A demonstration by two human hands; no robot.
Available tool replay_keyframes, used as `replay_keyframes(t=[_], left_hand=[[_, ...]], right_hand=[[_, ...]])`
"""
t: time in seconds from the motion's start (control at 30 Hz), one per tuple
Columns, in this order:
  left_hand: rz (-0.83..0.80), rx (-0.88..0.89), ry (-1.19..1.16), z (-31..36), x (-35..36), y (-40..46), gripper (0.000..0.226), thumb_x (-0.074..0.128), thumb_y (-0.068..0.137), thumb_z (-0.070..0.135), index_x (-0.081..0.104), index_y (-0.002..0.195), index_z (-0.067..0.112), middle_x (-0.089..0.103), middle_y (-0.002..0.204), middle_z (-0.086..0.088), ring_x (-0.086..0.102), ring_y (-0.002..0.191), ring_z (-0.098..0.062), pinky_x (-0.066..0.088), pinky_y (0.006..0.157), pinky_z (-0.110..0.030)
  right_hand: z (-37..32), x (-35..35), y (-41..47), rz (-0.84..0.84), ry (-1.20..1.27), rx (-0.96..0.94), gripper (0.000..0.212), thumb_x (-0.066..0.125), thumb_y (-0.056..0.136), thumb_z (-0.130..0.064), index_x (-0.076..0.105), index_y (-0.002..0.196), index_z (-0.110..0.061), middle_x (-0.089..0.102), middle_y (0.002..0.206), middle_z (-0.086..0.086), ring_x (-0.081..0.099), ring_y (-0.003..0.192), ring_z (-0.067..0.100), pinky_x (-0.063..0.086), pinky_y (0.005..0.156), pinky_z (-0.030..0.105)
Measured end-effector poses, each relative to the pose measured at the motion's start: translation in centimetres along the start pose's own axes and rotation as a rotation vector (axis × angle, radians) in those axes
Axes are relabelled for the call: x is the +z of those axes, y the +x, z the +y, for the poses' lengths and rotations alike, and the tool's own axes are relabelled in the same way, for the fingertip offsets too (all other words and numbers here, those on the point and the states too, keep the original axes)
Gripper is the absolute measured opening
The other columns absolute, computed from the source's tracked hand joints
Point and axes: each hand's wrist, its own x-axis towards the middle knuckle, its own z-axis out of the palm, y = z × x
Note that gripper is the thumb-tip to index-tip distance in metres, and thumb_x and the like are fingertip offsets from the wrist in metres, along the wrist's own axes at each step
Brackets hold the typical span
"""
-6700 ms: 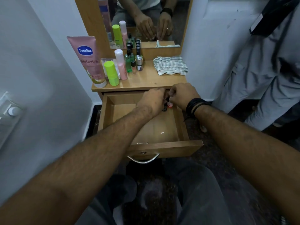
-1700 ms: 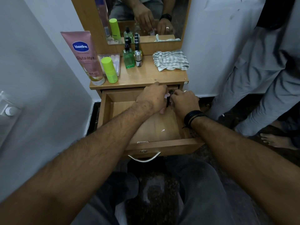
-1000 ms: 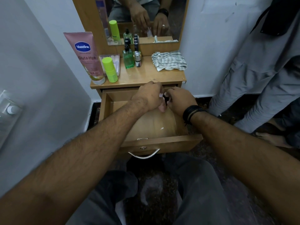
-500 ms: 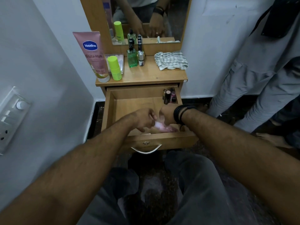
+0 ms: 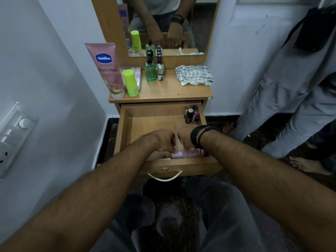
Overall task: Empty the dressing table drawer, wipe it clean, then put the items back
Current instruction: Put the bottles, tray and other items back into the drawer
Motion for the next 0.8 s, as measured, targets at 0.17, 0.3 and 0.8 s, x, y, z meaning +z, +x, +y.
replay_keyframes(t=[0.17,0.3,0.8], left_hand=[[0.367,-0.022,0.150,-0.4,-6.7,-0.8,0.027,0.062,0.094,0.029,0.072,0.115,0.015,0.070,0.115,-0.010,0.066,0.103,-0.030,0.054,0.085,-0.035],[0.633,-0.090,0.244,0.4,-12.5,-1.4,0.021,0.058,0.091,0.007,0.068,0.110,0.009,0.066,0.112,-0.015,0.063,0.102,-0.035,0.056,0.084,-0.045],[0.728,-0.234,0.296,0.6,-20.0,1.5,0.031,0.054,0.093,-0.003,0.059,0.124,0.001,0.055,0.124,-0.020,0.057,0.115,-0.041,0.053,0.089,-0.058]], right_hand=[[1.7,-4.5,0.6,0.282,0.202,-0.039,0.023,0.067,0.092,-0.023,0.068,0.111,-0.010,0.069,0.107,0.007,0.065,0.100,0.027,0.054,0.083,0.034],[2.9,-8.8,2.3,0.676,0.456,0.042,0.021,0.059,0.093,-0.024,0.072,0.108,-0.018,0.071,0.107,0.008,0.066,0.100,0.028,0.053,0.085,0.033],[3.8,-14.9,8.1,0.913,0.530,0.059,0.041,0.061,0.095,-0.027,0.061,0.135,-0.030,0.066,0.128,0.003,0.063,0.115,0.028,0.051,0.093,0.038]])
